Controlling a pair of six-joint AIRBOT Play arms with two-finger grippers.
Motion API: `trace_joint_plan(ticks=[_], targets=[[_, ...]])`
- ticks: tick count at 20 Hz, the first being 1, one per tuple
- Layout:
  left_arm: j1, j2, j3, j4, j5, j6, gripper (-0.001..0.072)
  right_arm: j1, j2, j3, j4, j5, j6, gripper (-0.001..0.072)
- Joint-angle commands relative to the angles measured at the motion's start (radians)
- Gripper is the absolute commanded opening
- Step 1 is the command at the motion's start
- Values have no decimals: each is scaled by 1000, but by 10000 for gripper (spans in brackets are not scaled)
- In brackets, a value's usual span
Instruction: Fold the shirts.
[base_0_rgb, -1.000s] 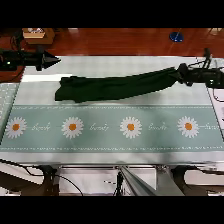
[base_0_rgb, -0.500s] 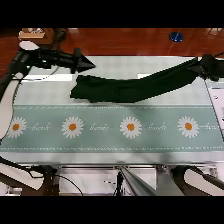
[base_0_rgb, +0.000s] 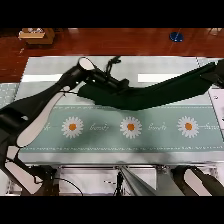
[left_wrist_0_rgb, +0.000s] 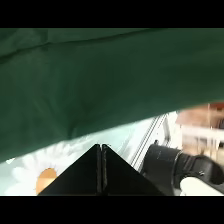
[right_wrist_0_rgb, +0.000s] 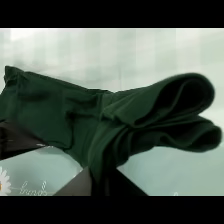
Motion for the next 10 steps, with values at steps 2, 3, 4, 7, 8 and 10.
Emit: trace_joint_plan(ticks=[2, 3, 4, 7, 8, 10], targets=[[-86, -84, 0, -12, 56, -23, 21, -1, 78, 1, -35, 66, 65, 23], [-99, -100, 0, -38, 57, -22, 22, -1, 90, 1, -35, 69, 73, 23], [-115, -117, 0, -72, 57, -22, 21, 0, 99, 1, -33, 71, 77, 23], [-170, -158, 0, -149, 87, -18, 21, 0, 123, 1, -33, 95, 86, 24], [-188, -169, 0, -179, 100, -18, 22, 0, 132, 1, -33, 105, 92, 23], [-228, -191, 0, -274, 109, -18, 21, 0, 146, 1, -34, 111, 92, 23]])
